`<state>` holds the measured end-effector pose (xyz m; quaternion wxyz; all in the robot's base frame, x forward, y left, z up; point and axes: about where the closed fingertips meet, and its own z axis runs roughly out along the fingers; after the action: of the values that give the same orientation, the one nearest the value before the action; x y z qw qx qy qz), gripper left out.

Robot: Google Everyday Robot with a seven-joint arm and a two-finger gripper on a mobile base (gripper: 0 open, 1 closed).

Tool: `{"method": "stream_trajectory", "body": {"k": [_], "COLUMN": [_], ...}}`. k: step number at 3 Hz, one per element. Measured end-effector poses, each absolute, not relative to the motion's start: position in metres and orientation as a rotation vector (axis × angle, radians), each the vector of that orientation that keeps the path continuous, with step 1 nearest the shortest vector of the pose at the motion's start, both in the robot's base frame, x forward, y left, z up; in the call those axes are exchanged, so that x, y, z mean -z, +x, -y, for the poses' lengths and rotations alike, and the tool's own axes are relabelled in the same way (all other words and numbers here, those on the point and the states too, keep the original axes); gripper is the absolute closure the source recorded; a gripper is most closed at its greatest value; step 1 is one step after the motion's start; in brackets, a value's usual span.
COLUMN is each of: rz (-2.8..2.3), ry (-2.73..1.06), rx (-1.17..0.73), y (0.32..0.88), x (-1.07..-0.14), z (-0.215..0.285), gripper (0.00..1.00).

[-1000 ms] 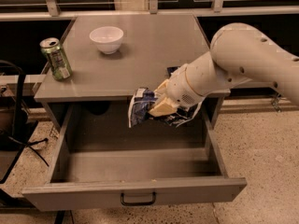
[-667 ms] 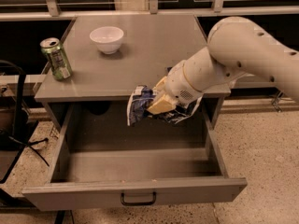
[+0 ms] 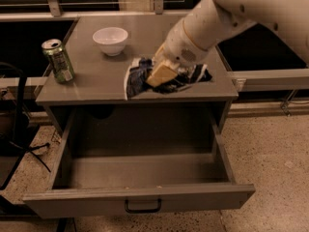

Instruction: Pick blue chip bag from top drawer and place on counter

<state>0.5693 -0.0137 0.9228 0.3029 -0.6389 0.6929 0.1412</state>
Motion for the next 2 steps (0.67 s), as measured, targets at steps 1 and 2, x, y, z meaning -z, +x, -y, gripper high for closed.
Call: {"method": "stream_trajectory", "body": {"k": [1,2], "rz": [-1.799,-1.76], "ry": [-1.706,-1.708], "rx": [-0.363,-0.356], "y": [0.589,0.607], "x": [-0.946,-0.947], "z": [0.002,-0.009], "gripper": [1.0,1.0]}}
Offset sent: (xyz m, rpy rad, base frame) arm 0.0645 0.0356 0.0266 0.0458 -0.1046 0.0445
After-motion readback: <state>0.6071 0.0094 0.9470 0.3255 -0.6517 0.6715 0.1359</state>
